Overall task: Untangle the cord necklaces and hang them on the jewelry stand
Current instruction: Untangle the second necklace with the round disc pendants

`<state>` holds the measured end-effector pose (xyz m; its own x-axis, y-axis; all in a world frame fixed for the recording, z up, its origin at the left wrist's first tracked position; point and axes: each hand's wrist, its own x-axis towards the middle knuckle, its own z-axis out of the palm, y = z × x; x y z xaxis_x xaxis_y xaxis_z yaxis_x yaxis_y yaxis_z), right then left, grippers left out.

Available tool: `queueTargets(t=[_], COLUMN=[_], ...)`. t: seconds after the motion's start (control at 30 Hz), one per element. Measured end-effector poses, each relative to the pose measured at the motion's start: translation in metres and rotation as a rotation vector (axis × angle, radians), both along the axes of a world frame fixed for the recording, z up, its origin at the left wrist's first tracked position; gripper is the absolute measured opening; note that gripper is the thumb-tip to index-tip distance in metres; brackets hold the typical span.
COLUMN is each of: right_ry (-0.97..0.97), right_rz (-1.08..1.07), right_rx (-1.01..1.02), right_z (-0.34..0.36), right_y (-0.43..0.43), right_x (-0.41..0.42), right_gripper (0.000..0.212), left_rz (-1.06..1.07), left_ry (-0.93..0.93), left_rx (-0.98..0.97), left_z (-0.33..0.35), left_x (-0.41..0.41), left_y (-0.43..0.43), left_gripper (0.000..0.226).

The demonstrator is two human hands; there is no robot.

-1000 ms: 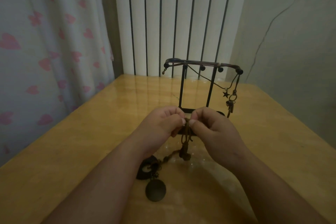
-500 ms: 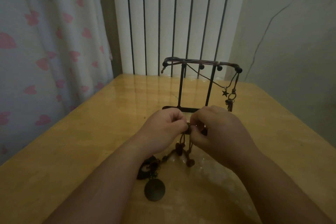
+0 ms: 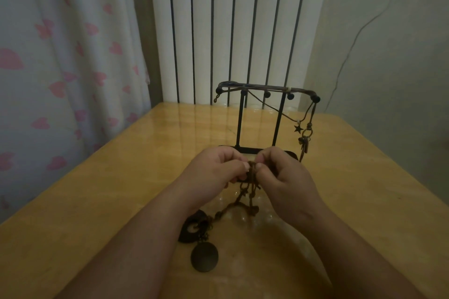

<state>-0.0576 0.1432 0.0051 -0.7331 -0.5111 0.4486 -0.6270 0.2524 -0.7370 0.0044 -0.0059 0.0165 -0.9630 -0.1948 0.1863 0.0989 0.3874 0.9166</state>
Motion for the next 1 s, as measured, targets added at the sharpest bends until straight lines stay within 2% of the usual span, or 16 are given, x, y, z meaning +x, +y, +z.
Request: queueTargets(t=[0.13, 0.43, 0.6, 0.7, 0.8, 1.0], right_ry=[0.011, 0.154, 0.267, 0.293, 0.247, 0.029], right_rz=[0.003, -0.054, -0.093, -0.105, -0.083, -0.03], right_rx=[0.055, 0.144, 0.304, 0.358, 0.311, 0.111], right_z=[0.002, 0.004, 0.01, 0.011, 0.008, -0.003], right_y=[0.002, 0.007, 0.006, 0.006, 0.004, 0.002], right_x=[-0.002, -0.004, -0.002, -0.003, -0.003, -0.007], right_gripper=[0.01, 0.002, 0.01, 0.007, 0.007, 0.006], left_rz=[0.026, 0.093, 0.097, 0.102, 0.124, 0.163], left_ry=[0.045, 0.089, 0.088, 0.098, 0.08, 0.061], left_rx=[-0.078, -0.121, -0.182, -0.183, -0.13, 0.007], left_z=[0.002, 0.0, -0.001, -0.003, -0.005, -0.008], left_x=[0.001, 0.001, -0.002, -0.003, -0.005, -0.007], left_y=[0.001, 0.001, 0.002, 0.005, 0.006, 0.009], left_gripper=[0.013, 0.009, 0.014, 0.016, 0.014, 0.016])
